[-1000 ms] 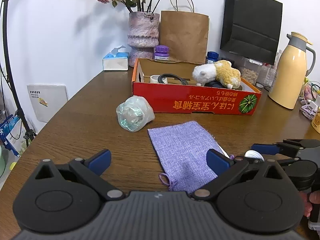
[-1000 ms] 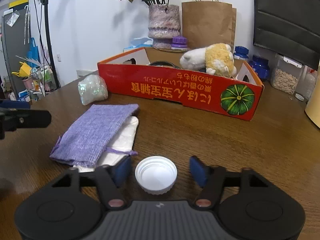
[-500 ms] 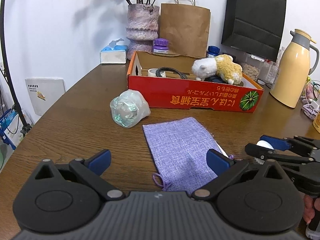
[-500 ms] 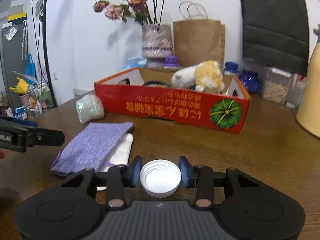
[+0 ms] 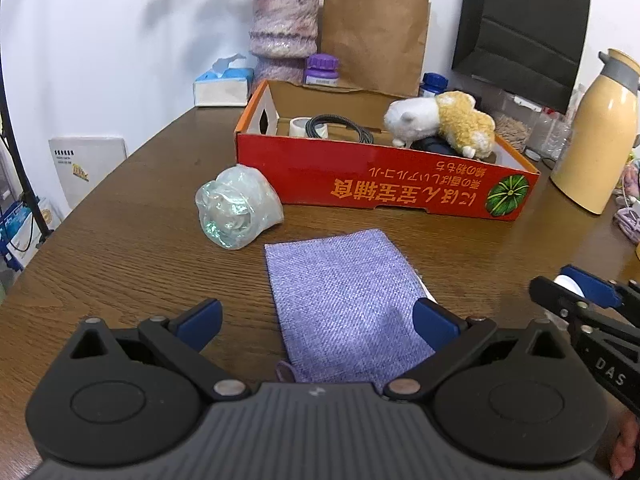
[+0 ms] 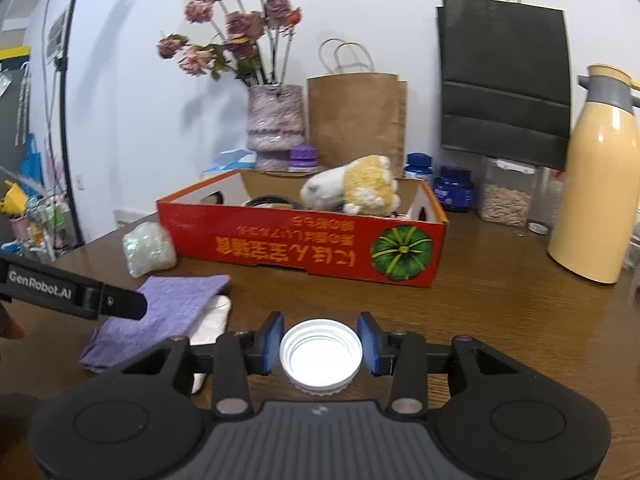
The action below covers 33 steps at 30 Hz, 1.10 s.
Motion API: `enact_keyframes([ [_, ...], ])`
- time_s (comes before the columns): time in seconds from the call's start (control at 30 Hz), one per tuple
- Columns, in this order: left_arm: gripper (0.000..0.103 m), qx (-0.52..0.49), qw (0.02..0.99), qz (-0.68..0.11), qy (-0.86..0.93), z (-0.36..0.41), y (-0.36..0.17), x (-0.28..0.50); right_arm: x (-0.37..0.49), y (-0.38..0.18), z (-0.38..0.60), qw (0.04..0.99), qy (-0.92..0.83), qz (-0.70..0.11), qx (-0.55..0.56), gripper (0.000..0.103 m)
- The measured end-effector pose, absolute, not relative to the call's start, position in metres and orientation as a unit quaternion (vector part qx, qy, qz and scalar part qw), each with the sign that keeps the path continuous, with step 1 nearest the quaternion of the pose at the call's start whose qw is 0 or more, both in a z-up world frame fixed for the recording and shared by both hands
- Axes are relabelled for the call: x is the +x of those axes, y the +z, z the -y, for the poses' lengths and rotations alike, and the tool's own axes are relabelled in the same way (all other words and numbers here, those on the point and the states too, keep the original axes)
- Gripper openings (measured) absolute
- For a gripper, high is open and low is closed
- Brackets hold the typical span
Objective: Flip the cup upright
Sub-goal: 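Grasp the purple fabric pouch with the left gripper while the right holds the cap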
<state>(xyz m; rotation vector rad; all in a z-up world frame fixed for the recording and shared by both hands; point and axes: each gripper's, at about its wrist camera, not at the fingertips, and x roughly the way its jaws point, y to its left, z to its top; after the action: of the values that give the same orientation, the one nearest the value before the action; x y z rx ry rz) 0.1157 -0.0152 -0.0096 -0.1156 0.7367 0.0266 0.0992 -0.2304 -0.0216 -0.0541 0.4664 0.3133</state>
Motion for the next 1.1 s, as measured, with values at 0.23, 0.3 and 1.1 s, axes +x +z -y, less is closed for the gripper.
enact_keyframes([
  [0.23, 0.103, -0.068, 0.926, -0.372, 0.016, 0.023, -0.013, 0.132, 0.102, -0.022, 0.237, 0.965, 0.130, -0.229, -0.016, 0.039],
  [0.3, 0.103, -0.066, 0.925, -0.374, 0.014, 0.027, -0.014, 0.136, 0.102, -0.021, 0.241, 0.967, 0.123, -0.225, -0.006, 0.039],
  [1.1, 0.091, -0.041, 0.934, -0.356, 0.006, 0.035, -0.036, 0.134, 0.104, -0.023, 0.239, 0.963, 0.132, -0.234, -0.004, 0.040],
])
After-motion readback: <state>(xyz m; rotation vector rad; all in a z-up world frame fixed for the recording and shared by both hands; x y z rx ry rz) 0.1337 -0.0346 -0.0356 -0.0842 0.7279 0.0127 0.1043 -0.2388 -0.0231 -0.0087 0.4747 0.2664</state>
